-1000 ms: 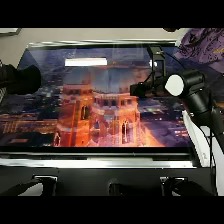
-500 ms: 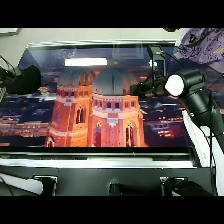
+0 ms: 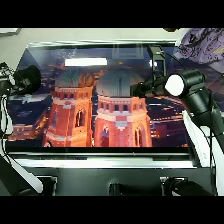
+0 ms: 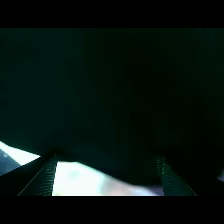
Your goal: Fold the clothes and pants, and hang the long-sleeved shirts on hangers.
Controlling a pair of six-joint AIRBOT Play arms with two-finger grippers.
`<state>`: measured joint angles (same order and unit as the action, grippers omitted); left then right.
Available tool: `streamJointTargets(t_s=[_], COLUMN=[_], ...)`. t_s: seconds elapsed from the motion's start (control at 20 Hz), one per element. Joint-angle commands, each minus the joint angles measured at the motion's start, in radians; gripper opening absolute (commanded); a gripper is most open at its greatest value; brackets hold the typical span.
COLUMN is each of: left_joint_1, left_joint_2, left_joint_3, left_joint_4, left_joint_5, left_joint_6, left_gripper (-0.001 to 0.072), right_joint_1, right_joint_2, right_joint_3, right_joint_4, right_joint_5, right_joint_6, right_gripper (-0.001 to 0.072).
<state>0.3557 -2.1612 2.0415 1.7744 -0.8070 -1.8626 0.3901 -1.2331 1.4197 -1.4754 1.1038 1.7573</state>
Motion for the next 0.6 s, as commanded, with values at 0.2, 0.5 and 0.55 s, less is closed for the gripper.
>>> streamJointTargets(t_s=[0.2,0.5,0.55], left_joint_1=[0.021,0.016,0.009], left_joint_2=[-0.082,0.063,0.115], left_joint_3=[0.01,0.01,0.01], left_joint_4=[-0.011,-0.049,-0.078], left_joint_5=[0.102,-0.016,-0.067], left_joint_6=[-0.083,-0.026,0.048], left_gripper=[0.0069,0.0012,0.0012], right_joint_1=[0.001,0.001,0.001], right_joint_2=[0.0,0.0,0.0], right_joint_3=[0.001,0.001,0.001], right_joint_4=[0.0,0.0,0.0], right_joint_5=[0.0,0.0,0.0], right_joint_6=[0.0,0.0,0.0], right_gripper=[0.0032,0.0032,0.0032])
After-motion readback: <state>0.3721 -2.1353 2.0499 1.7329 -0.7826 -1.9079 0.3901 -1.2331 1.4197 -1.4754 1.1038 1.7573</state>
